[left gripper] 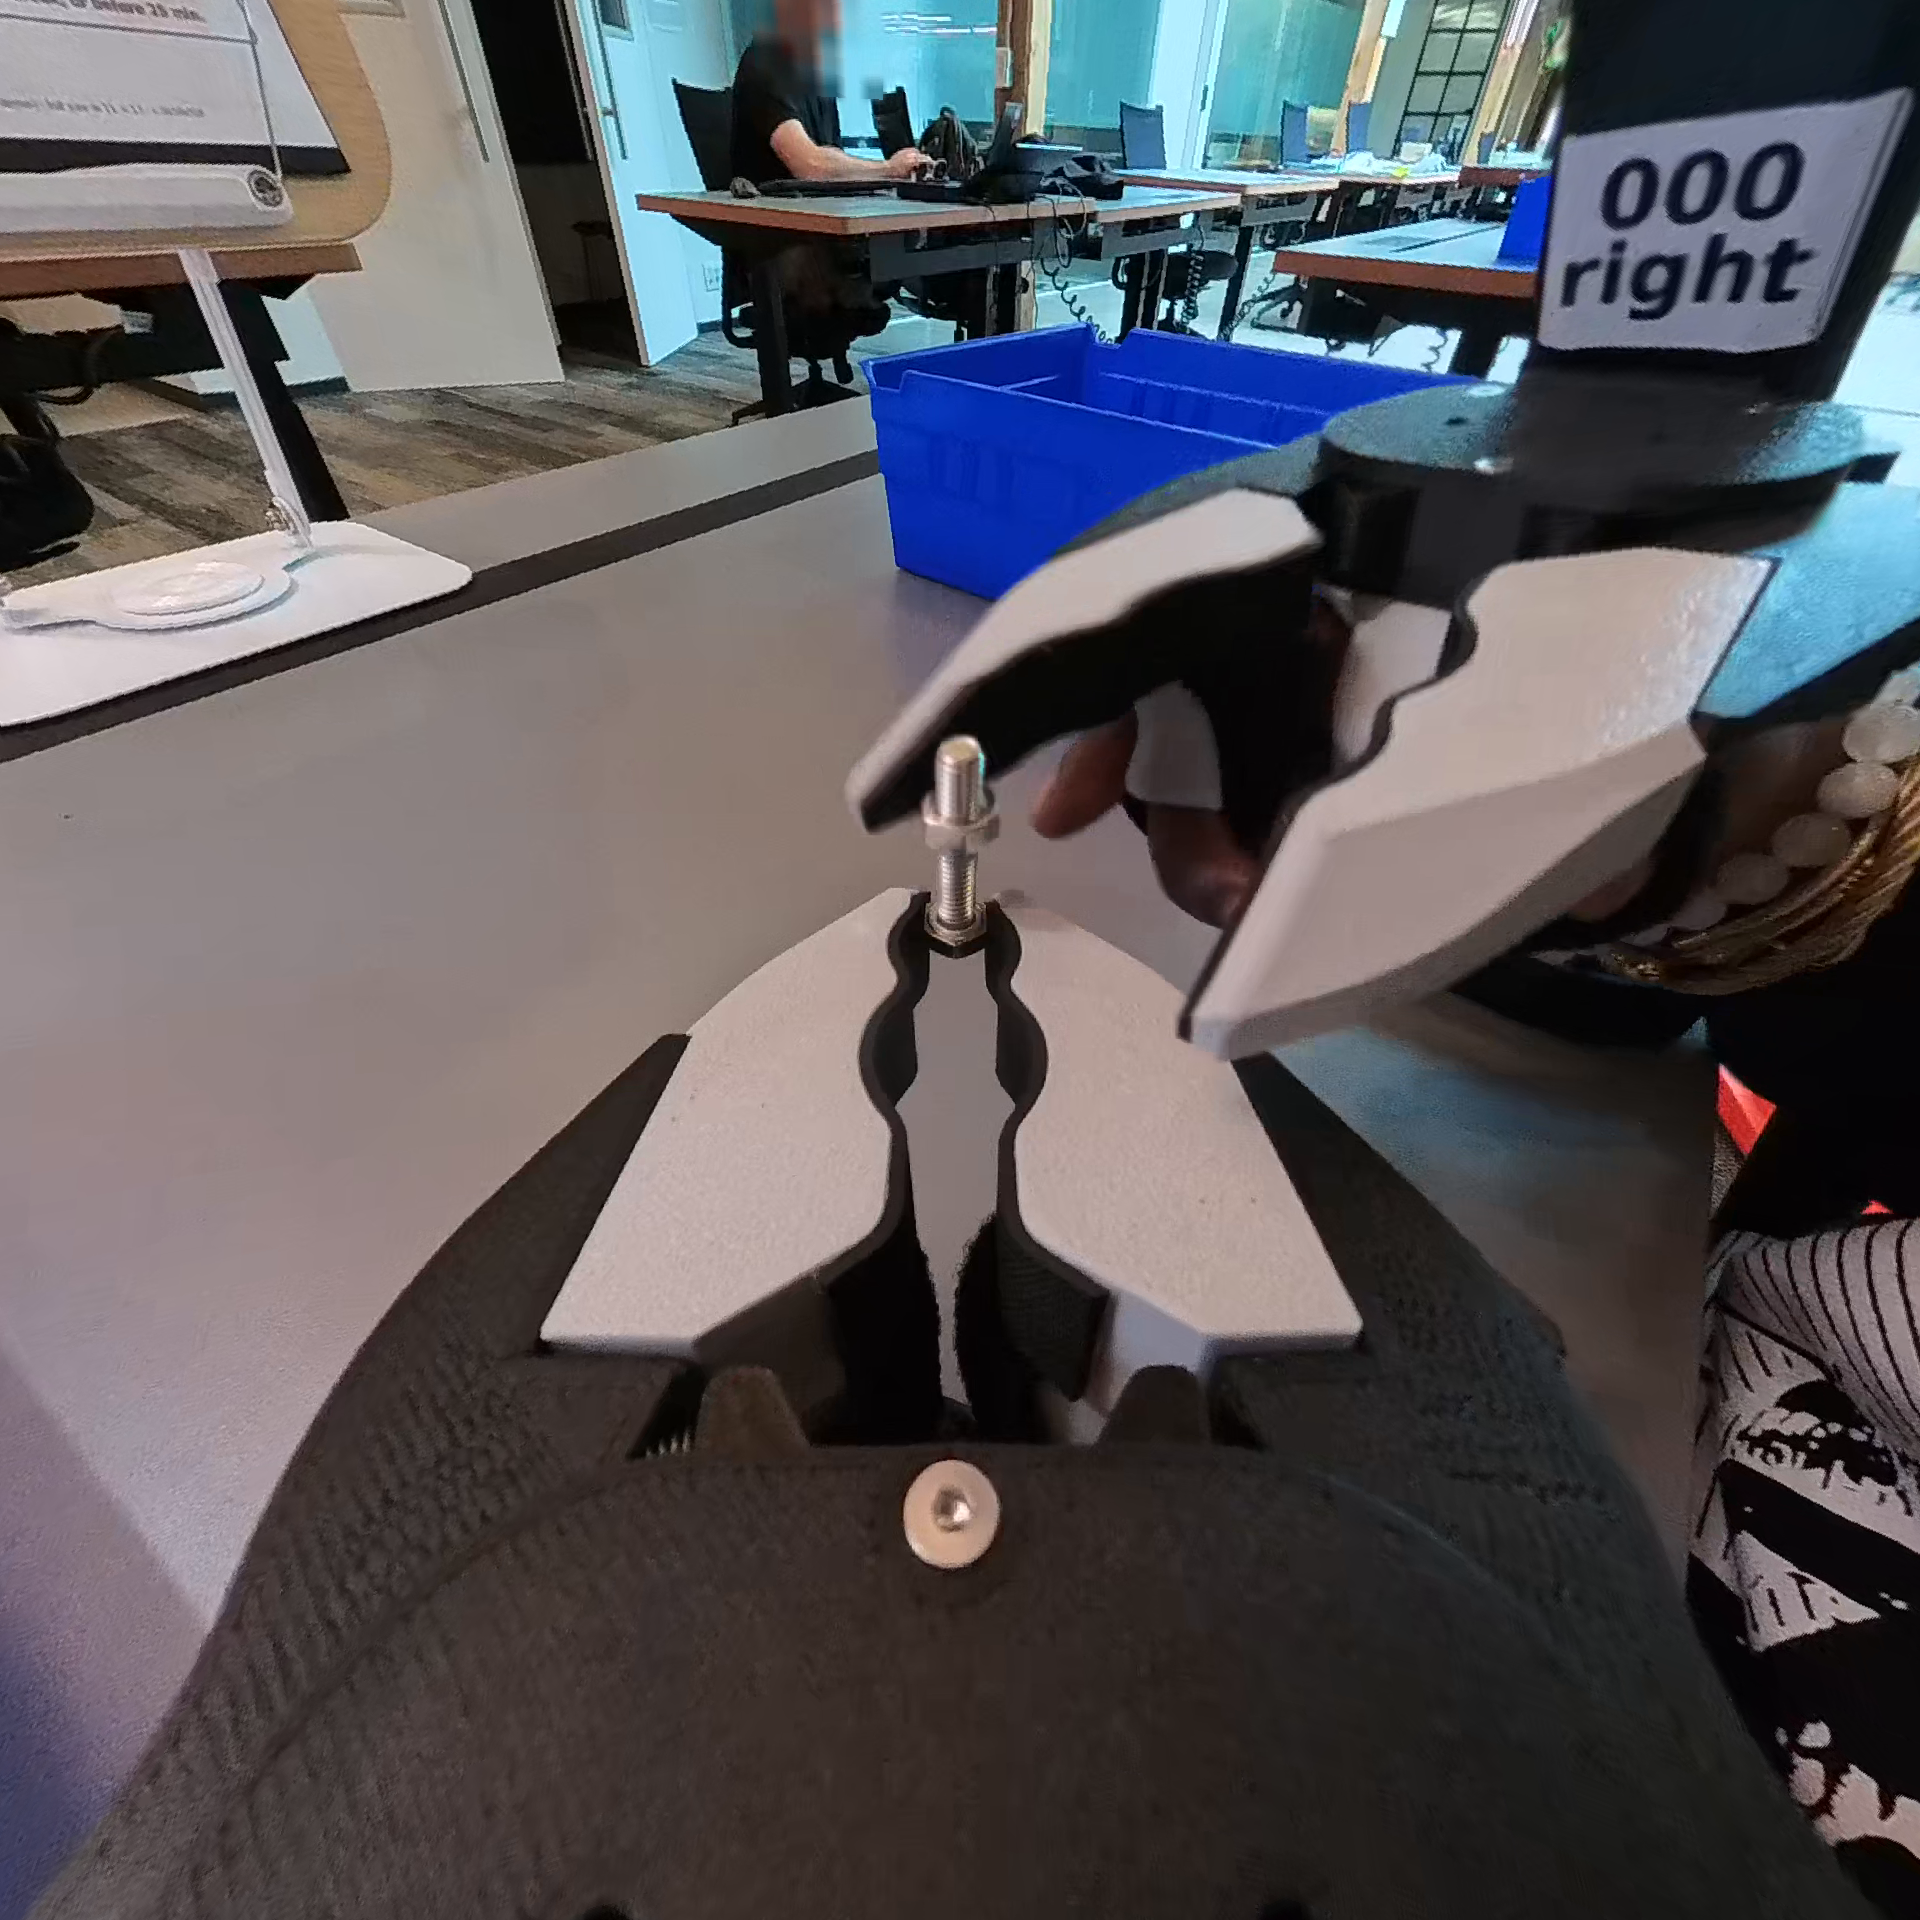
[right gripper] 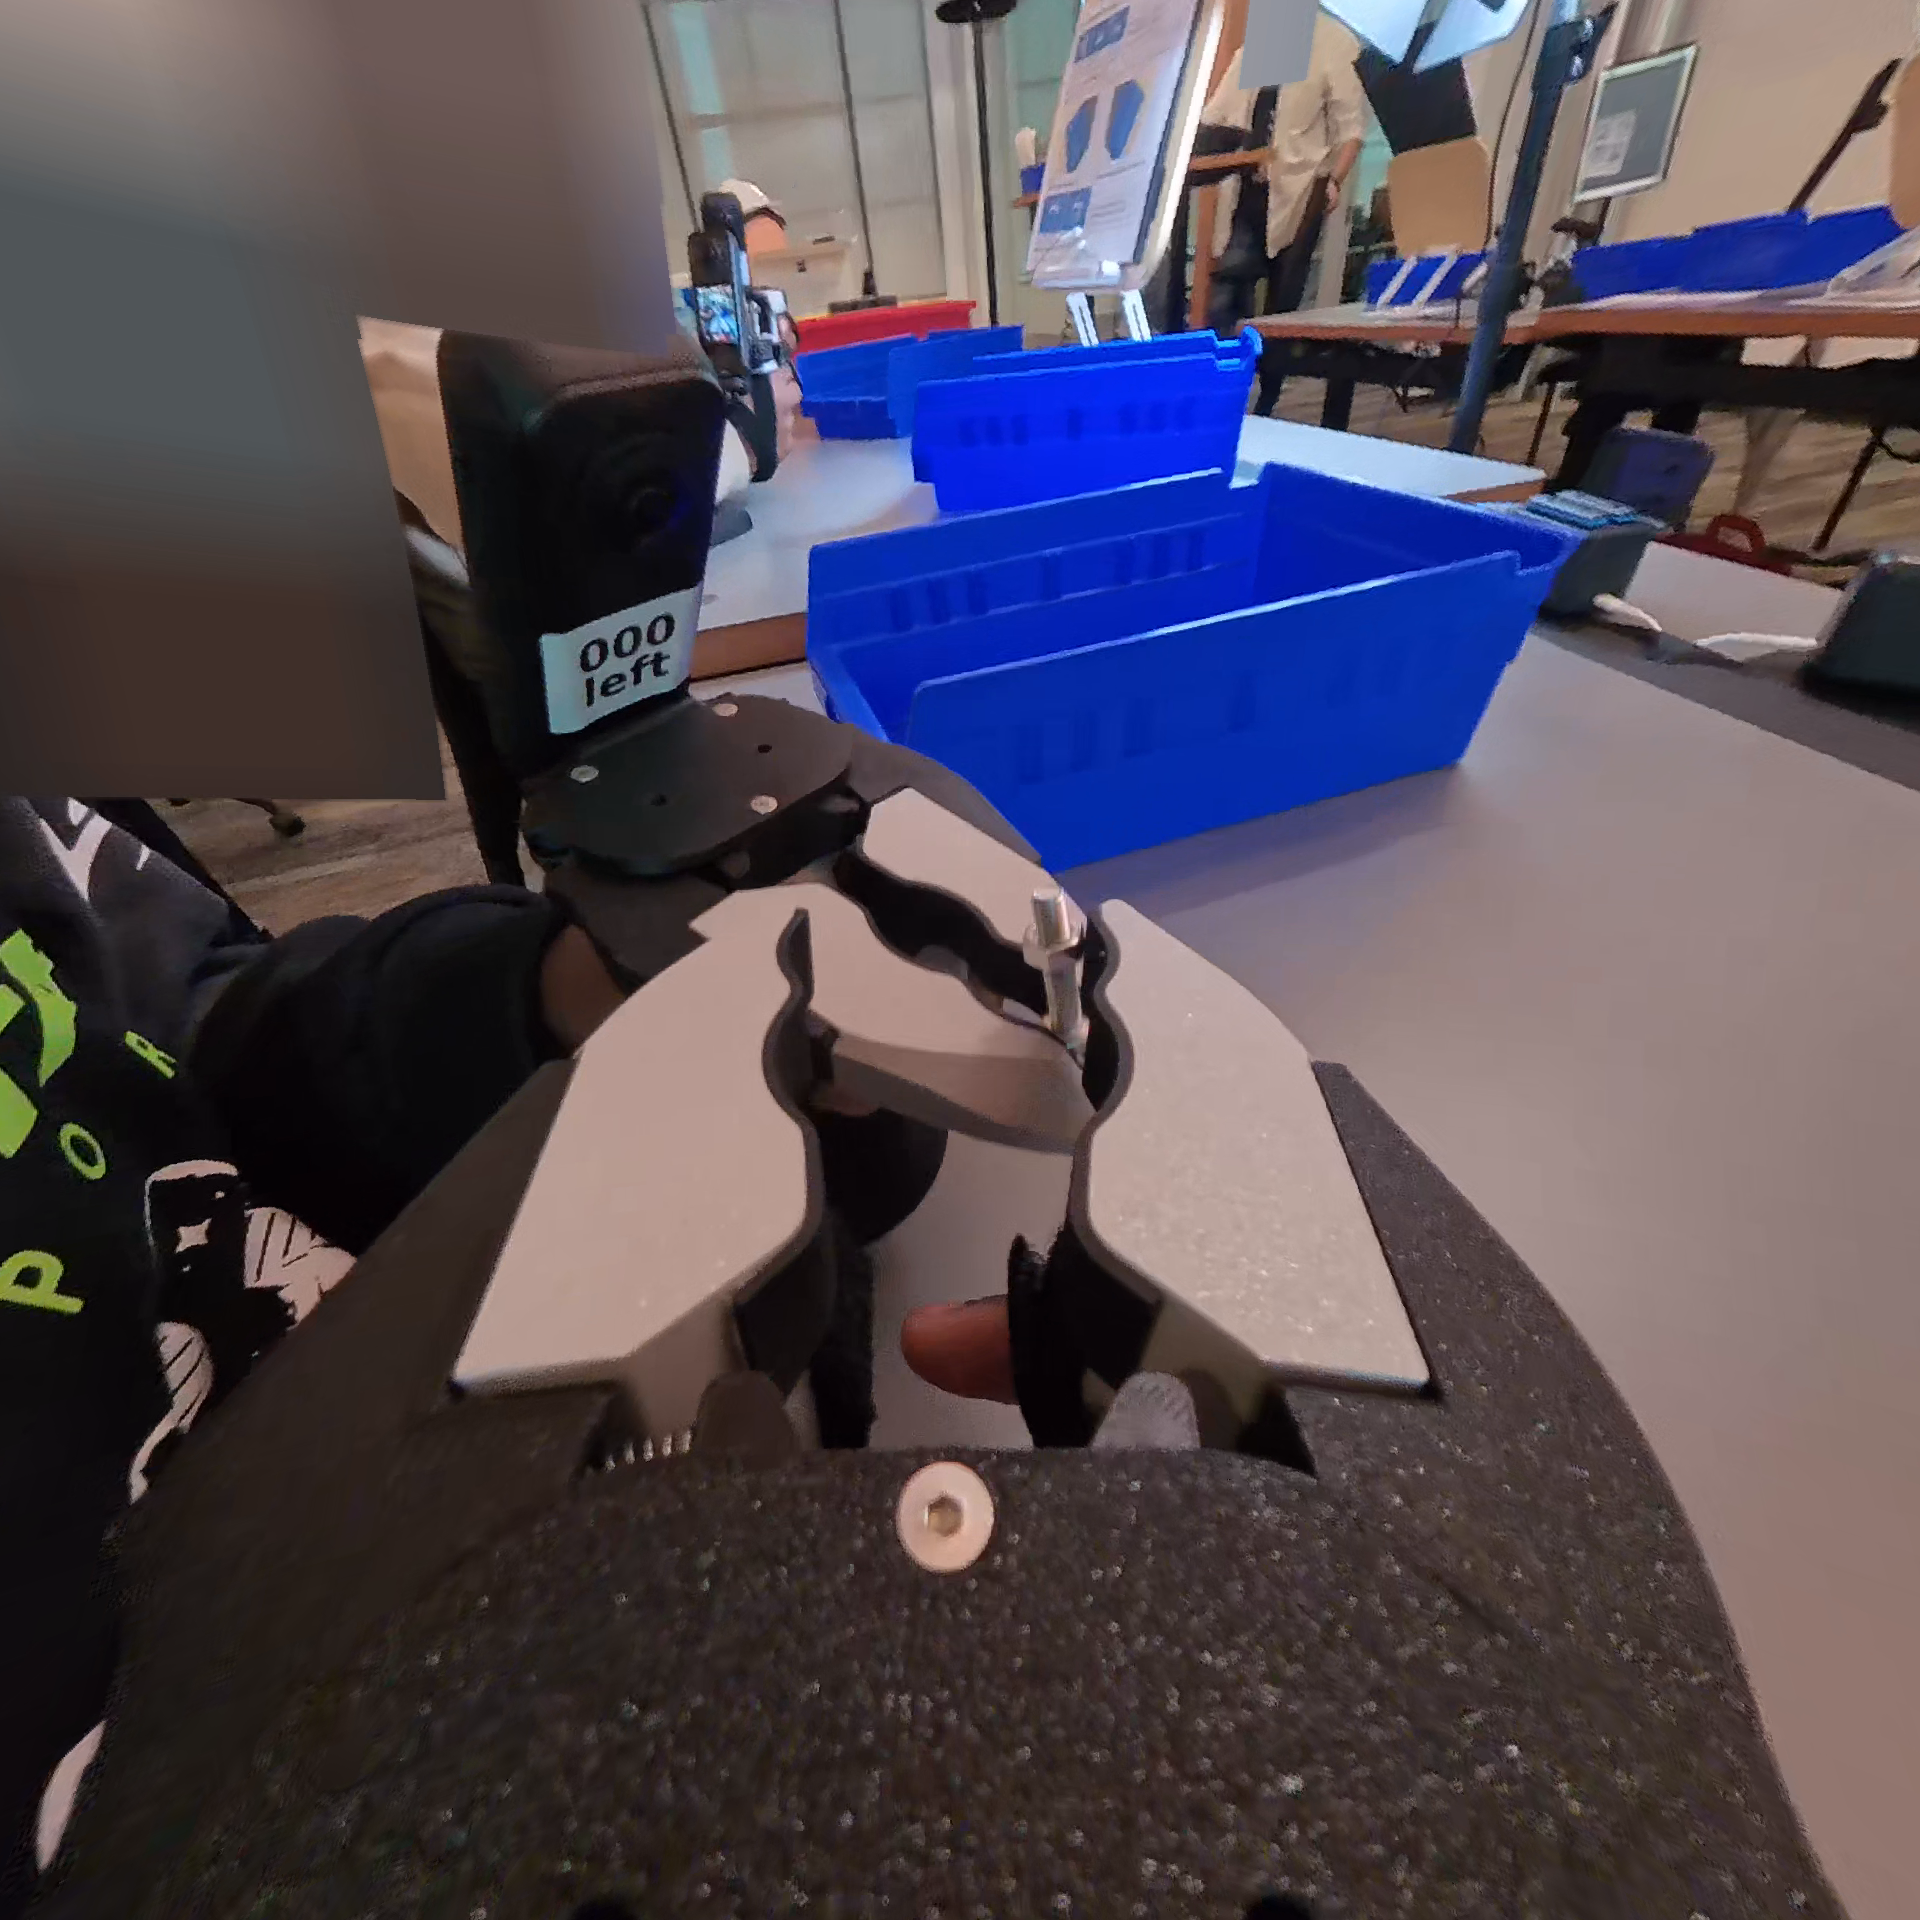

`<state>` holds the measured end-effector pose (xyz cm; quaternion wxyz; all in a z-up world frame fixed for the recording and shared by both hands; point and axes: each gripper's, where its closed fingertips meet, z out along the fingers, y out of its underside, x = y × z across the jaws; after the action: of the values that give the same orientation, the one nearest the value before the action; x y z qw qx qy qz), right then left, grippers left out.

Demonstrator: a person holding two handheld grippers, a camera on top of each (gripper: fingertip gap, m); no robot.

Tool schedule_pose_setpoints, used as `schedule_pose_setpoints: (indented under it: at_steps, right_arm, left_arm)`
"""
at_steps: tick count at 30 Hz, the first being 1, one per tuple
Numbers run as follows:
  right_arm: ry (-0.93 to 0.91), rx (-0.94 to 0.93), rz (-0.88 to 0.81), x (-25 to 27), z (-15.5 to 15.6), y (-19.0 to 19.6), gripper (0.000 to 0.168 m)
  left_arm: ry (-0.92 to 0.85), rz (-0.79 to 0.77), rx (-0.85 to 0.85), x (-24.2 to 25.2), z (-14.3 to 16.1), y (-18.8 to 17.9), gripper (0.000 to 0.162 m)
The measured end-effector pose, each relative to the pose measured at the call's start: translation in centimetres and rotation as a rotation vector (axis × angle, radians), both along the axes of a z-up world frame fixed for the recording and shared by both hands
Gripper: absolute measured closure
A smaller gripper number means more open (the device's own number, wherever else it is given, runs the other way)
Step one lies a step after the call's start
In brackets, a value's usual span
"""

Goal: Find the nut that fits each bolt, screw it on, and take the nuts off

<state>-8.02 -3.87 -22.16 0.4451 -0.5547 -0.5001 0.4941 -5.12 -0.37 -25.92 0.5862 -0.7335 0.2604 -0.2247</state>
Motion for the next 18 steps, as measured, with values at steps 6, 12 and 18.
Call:
schedule_pose_setpoints:
  at_steps: [6,12,18]
  right_arm:
    - [-0.018,0.036,-0.049,3.0,1.1,0.3,0.152]
    - [-0.096,0.165,-0.099,0.9,0.9,1.4,0.151]
    - [-0.139,0.172,-0.119,1.8,0.6,1.9,0.162]
  left_arm:
    - [-0.012,0.002,-0.006,-0.1,0.0,0.0,0.152]
    - [0.025,0.003,0.004,0.1,-0.2,0.0,0.152]
    - [0.040,-0.021,0.026,0.5,-0.1,-0.3,0.151]
